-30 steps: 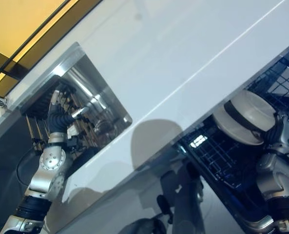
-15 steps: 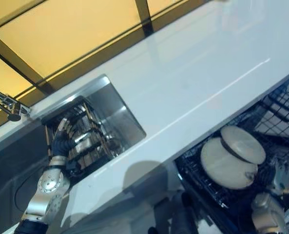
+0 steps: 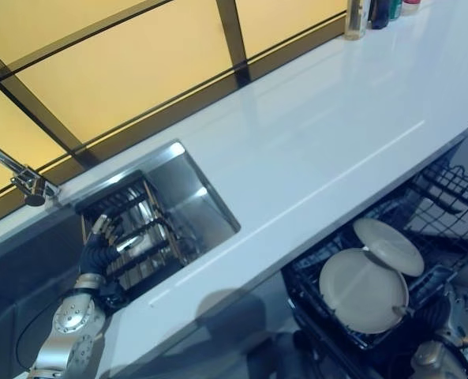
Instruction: Pick up plates and place into dishwasher.
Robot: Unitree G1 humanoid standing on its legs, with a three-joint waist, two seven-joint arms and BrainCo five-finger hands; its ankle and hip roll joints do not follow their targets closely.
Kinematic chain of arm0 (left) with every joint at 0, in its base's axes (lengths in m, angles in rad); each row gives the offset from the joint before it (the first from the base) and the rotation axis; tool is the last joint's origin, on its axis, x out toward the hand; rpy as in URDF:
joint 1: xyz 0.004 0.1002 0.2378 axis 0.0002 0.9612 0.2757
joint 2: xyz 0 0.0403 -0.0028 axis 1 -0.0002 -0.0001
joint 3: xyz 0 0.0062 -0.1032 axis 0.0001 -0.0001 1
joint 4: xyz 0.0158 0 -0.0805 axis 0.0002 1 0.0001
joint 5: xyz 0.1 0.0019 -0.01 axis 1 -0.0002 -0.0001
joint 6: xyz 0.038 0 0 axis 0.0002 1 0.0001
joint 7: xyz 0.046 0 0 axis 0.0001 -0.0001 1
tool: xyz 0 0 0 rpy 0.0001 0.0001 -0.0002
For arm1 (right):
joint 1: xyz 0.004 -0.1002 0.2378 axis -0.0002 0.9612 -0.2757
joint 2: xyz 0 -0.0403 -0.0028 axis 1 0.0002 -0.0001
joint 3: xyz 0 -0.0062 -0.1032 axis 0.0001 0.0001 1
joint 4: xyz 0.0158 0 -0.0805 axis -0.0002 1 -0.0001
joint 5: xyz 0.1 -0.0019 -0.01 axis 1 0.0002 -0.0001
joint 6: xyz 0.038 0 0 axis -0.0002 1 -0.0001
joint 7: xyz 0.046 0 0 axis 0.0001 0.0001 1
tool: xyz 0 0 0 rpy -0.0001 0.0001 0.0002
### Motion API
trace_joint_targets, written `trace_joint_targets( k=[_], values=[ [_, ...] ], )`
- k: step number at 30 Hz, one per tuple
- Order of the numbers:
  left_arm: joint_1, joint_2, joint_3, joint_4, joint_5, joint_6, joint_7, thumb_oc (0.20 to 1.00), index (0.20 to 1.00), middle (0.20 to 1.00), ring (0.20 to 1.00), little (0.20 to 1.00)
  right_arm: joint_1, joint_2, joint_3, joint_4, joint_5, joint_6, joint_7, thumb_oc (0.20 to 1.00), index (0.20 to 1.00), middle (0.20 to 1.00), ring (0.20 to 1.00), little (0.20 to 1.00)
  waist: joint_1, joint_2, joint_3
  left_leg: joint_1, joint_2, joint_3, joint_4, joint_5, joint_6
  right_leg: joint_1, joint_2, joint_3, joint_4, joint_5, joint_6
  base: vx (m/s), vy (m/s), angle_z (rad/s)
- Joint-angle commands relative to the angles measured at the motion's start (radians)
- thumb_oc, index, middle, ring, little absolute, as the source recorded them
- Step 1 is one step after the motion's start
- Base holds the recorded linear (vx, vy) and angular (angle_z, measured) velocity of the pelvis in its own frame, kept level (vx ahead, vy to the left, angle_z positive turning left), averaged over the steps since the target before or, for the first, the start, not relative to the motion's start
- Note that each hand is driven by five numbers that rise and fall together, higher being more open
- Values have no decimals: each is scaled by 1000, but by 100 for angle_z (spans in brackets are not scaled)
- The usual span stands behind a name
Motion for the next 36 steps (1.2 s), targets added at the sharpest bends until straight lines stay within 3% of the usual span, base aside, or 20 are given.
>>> trace_joint_targets(
  k=[1,6,12,15,24,31,36],
  values=[
    [24,41,104,9,1,-33,-16,1000,1000,1000,1000,1000,38,18,-35,-66,5,-44,-15,1000,1000,1000,1000,1000,-2,-74,-55,-65,-48,-38,111,-97,62,98,-1,41,-104,-47,56,43,-20,0],
    [38,36,113,14,-1,-31,-23,1000,1000,1000,1000,1000,55,18,-72,-151,62,-122,-79,1000,1000,1000,1000,1000,-7,-73,-60,-49,-47,-38,110,-100,64,100,0,46,-98,-43,58,37,3,-1],
    [68,8,121,35,-14,-56,-18,1000,1000,1000,1000,1000,81,30,-162,-284,184,-312,-250,1000,1000,1000,1000,1000,-32,-42,-64,-27,-54,-30,100,-111,70,89,0,61,-80,-55,65,32,63,-3],
    [78,-3,127,47,-20,-63,-18,1000,1000,1000,1000,1000,89,55,-190,-305,235,-359,-276,1000,1000,1000,1000,1000,-41,-28,-68,-21,-57,-25,99,-116,71,87,-2,67,-74,-60,67,26,63,-8],
    [103,-20,134,62,-23,-52,-47,1000,1000,1000,1000,1000,101,92,-184,-281,362,-345,-109,1000,1000,1000,1000,1000,-38,-11,-76,-6,-70,-22,116,-123,75,89,-18,70,-64,-50,65,46,27,-3],
    [96,-33,95,81,-30,-43,-37,1000,1000,1000,1000,1000,53,59,-140,-238,399,-297,-52,1000,1000,1000,1000,1000,-28,2,-47,-7,-84,-31,140,-116,75,73,-41,56,-32,-39,67,47,42,-1],
    [83,-33,70,85,-37,-39,-18,1000,1000,1000,1000,1000,22,33,-129,-215,382,-297,-61,1000,1000,1000,1000,1000,-17,11,-17,-28,-87,-45,144,-96,70,60,-55,36,-19,-36,67,-7,26,2]
  ],
)
